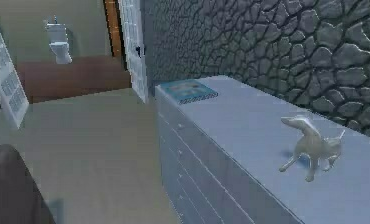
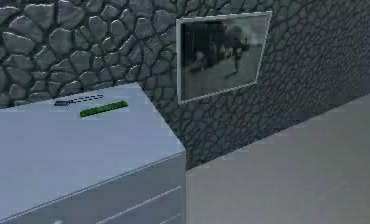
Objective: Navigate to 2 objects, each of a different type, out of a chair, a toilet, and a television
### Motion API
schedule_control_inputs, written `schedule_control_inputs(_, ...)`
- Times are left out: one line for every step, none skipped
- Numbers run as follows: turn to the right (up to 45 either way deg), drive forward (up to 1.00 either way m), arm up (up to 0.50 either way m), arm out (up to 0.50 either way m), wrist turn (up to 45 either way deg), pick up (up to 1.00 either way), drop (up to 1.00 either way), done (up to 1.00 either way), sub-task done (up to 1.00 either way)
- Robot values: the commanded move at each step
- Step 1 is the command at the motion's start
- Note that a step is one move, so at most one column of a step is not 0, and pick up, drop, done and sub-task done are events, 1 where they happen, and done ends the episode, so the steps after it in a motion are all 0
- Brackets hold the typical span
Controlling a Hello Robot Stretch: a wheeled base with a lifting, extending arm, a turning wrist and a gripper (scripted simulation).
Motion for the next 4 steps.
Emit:
schedule_control_inputs(-27.0, 0.0, 0.0, 0.0, 0.0, 0.0, 0.0, 0.0, 0.0)
schedule_control_inputs(0.0, 1.0, 0.0, 0.0, 0.0, 0.0, 0.0, 0.0, 0.0)
schedule_control_inputs(0.0, 1.0, 0.0, 0.0, 0.0, 0.0, 0.0, 0.0, 0.0)
schedule_control_inputs(0.0, 1.0, 0.0, 0.0, 0.0, 0.0, 0.0, 0.0, 0.0)
